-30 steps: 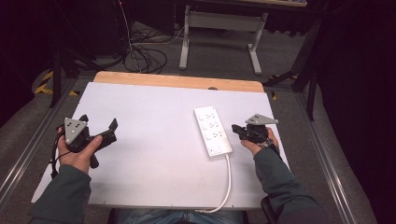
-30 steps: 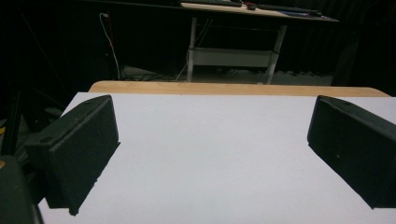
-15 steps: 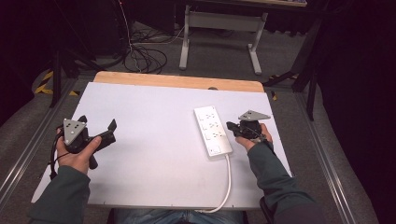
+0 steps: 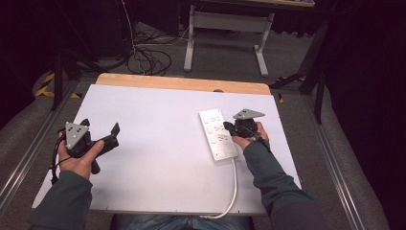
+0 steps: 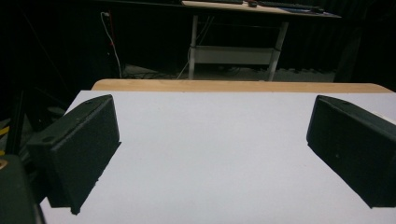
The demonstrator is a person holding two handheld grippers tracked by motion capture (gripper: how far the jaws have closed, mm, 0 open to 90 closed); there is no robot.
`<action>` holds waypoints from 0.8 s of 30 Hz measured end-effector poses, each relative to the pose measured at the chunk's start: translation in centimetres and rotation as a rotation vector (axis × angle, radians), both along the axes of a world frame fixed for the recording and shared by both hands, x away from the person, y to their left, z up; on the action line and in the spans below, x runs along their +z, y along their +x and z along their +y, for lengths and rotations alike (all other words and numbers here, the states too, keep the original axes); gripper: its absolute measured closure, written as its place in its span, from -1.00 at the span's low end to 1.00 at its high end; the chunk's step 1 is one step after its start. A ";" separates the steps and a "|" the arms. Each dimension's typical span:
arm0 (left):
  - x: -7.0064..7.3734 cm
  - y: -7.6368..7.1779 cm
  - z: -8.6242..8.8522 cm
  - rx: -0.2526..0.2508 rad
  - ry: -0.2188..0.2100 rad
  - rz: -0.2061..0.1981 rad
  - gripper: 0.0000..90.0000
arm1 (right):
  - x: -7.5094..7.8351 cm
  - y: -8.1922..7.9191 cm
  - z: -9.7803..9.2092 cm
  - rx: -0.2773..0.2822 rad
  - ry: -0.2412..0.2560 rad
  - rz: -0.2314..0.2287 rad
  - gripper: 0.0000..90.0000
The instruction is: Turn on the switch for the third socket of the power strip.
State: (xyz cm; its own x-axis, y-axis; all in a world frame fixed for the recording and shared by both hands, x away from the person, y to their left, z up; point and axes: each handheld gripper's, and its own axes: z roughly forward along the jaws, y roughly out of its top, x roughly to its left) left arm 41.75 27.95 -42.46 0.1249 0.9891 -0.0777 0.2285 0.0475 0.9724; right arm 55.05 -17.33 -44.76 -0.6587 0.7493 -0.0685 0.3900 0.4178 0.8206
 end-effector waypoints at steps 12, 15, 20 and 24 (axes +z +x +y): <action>-0.1 -0.5 0.4 0.015 0.000 0.007 -0.93 | -0.1 0.8 1.8 0.027 -0.016 0.009 1.00; -0.1 -0.7 0.5 0.018 0.002 0.011 -0.93 | -0.1 1.0 2.1 0.028 -0.015 0.011 1.00; -0.1 -0.9 0.7 0.025 0.003 0.011 -0.93 | -0.2 1.4 2.7 0.042 -0.038 0.011 1.00; -0.2 -1.1 0.8 0.026 0.005 0.012 -0.93 | -0.2 1.6 3.0 0.042 -0.040 0.011 1.00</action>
State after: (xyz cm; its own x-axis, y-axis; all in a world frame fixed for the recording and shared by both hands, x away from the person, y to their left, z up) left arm 40.69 28.73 -42.64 0.0978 0.9924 -0.0745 0.2390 0.0492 0.9698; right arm 56.65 -14.31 -44.99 -0.6904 0.7177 -0.0907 0.3800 0.4664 0.7988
